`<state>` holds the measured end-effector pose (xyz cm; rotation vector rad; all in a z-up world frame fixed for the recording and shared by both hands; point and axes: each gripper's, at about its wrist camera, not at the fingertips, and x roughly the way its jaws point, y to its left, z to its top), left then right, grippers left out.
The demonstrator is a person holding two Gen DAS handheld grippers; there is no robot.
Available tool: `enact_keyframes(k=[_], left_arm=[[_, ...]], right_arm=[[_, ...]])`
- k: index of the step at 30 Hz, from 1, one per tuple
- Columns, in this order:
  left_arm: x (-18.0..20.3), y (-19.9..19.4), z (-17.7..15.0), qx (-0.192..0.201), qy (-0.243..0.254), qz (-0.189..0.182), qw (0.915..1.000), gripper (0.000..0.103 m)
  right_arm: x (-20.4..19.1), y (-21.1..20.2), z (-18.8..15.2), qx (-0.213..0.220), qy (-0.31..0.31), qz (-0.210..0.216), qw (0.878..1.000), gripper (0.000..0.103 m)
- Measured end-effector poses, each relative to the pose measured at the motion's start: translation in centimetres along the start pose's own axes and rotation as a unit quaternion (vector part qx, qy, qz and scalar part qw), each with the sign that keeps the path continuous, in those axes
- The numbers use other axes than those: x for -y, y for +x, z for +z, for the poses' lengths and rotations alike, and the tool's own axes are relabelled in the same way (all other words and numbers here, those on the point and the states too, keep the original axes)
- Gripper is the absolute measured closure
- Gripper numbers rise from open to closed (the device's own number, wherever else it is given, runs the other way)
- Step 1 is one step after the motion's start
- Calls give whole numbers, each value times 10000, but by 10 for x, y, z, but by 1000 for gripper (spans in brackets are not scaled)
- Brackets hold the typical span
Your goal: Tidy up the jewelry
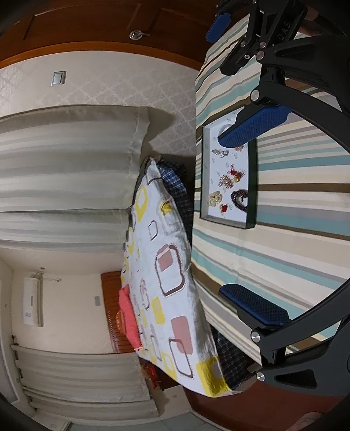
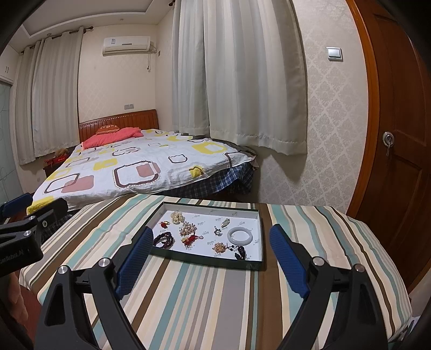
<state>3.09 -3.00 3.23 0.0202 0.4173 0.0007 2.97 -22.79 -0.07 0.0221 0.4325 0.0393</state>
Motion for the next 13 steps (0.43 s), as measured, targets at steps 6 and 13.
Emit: enact_keyframes(k=[6, 13], left_arm=[[0, 4, 0, 59, 79, -12, 10000, 4], [-9, 25, -5, -221, -13, -113, 9997, 4]], right_arm=[[-2, 0, -3, -22, -4, 22, 10000, 18], [3, 7, -8, -85, 56, -1, 9999, 18]])
